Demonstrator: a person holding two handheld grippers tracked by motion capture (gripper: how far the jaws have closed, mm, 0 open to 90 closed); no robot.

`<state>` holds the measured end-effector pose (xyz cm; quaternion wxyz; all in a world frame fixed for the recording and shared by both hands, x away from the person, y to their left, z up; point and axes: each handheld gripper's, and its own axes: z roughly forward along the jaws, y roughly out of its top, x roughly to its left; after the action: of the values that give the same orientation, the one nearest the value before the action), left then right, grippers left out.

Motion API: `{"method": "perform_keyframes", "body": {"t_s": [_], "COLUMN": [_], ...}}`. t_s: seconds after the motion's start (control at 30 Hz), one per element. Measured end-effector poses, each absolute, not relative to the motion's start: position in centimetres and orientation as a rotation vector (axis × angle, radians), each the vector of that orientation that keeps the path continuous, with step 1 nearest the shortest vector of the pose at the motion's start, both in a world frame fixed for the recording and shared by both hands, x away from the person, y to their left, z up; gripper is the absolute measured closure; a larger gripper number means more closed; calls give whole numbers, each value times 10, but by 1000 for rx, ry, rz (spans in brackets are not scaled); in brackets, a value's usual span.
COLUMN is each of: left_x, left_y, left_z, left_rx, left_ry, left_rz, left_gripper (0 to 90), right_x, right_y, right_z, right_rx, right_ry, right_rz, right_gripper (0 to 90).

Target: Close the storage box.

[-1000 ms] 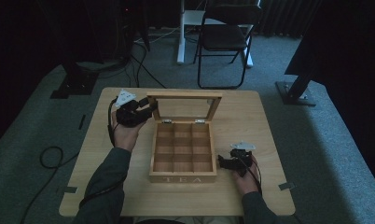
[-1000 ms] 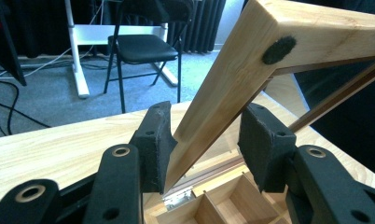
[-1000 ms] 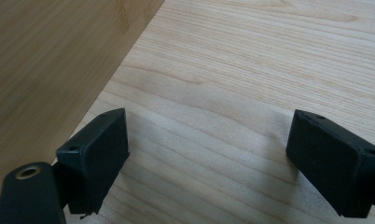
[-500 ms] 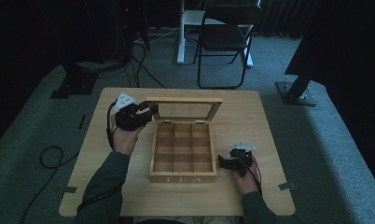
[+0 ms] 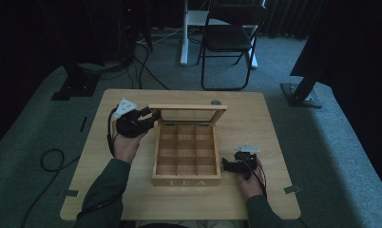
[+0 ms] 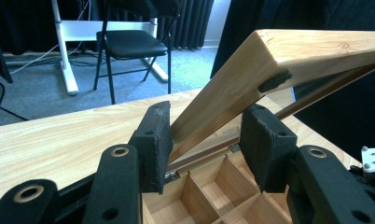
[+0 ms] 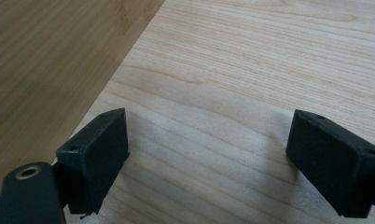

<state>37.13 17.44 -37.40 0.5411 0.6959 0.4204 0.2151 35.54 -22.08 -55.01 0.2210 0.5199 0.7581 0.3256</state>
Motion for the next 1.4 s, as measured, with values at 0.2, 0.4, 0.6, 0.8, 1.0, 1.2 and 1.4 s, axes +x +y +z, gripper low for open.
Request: {"method": "perform_keyframes", "body": {"t_s": [0.2,0.4,0.6,0.8,1.0,1.2,1.4], "left_x": [367,362,358,353,348,343,338], "left_y": [175,175,176,176,177,177,176], "left_z": [-377,-379,-381,-384,-388,-392,-396], "left_rx": [1655,1660,1664,1670,1666,1679,1687], "left_ry": [994,995,990,986,982,975,975], "left_rz": [507,504,499,499,490,491,494], "left_gripper": [537,536,535,534,531,529,521], "right_x": [355,355,355,355,355,355,355], "right_y": [-221,-221,-221,-221,-221,-221,-221], "right_z": [-550,-550,-550,-550,-550,-550,-550], "right_rx": [1436,1438,1440,1437,1442,1440,1440], "right_ry": [2098,2097,2098,2098,2099,2098,2096], "right_rz": [899,899,899,899,899,900,901], "right_gripper": [124,124,124,124,124,124,124]}}
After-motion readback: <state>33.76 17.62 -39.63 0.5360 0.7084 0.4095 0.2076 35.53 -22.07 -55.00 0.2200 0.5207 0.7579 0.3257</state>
